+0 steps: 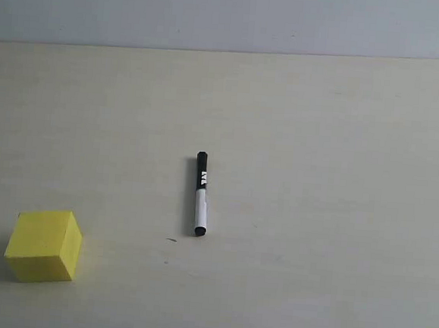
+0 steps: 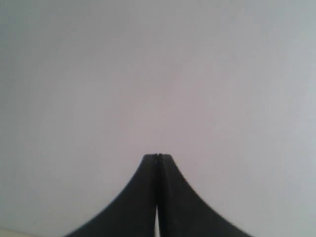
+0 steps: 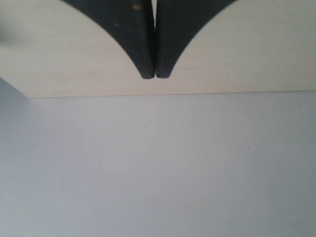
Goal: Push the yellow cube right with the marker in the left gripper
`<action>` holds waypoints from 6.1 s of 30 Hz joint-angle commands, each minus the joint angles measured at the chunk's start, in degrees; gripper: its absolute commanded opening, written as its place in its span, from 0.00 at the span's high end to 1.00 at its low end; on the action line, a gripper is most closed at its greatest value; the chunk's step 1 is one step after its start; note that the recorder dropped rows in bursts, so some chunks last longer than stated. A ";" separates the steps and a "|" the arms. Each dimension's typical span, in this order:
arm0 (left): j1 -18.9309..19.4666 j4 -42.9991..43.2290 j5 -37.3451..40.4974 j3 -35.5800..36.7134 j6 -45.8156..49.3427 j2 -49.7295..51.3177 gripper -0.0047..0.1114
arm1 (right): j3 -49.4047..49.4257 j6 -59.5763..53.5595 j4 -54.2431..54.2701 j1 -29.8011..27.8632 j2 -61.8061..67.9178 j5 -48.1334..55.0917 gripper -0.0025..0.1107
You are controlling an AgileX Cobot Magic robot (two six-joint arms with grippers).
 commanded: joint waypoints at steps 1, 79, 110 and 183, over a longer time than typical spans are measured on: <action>-0.09 11.49 11.45 -11.19 -3.87 11.39 0.96 | 0.26 -0.04 -0.10 0.13 -0.27 -0.43 0.98; -38.24 -12.44 66.71 -72.19 -4.02 109.97 0.51 | 0.26 -0.04 -0.10 0.13 -0.27 -0.43 0.98; -38.36 -12.56 64.82 -72.19 -5.40 111.39 0.51 | 0.26 -0.04 -0.10 0.13 -0.27 -0.43 0.98; -38.36 -13.11 64.78 -72.08 -4.76 113.44 0.54 | 0.26 -0.04 -0.10 0.13 -0.27 -0.43 0.98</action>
